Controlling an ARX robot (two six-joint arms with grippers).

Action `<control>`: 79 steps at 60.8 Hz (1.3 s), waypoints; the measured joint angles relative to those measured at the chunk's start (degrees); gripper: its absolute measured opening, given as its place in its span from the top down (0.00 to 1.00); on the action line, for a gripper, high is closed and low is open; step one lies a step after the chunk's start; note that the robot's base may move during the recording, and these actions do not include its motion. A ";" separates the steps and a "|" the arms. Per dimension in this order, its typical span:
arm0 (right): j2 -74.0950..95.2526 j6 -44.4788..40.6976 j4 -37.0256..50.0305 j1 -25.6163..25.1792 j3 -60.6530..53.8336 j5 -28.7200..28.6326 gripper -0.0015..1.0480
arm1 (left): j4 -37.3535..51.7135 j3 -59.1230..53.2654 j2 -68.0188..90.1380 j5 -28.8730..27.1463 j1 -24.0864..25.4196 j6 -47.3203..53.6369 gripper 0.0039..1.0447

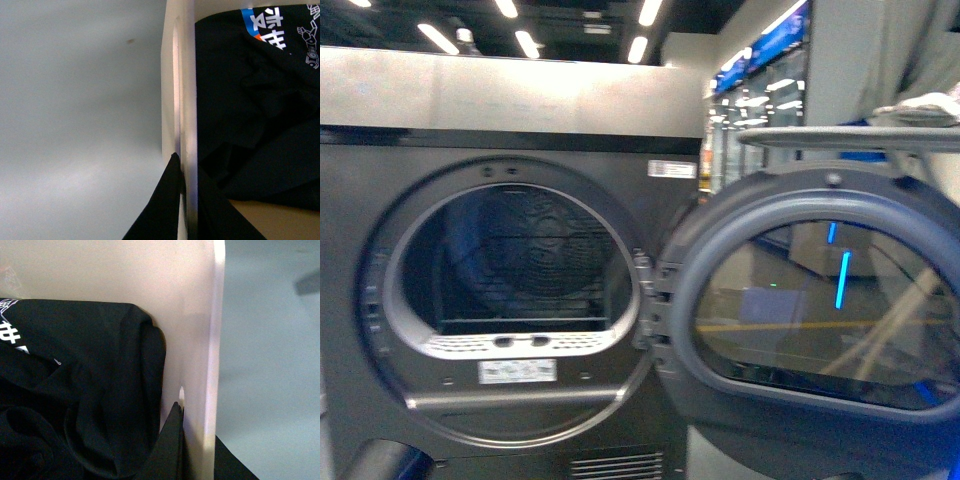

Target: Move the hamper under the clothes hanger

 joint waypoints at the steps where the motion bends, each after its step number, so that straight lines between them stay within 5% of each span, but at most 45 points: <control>1: 0.00 0.00 0.00 -0.17 0.00 0.09 0.98 | 0.09 0.09 0.00 0.04 -0.20 0.00 0.96; 79: -0.20 -0.17 0.02 0.09 -0.20 0.07 0.98 | 0.13 0.04 -0.33 -0.15 -0.22 0.00 0.96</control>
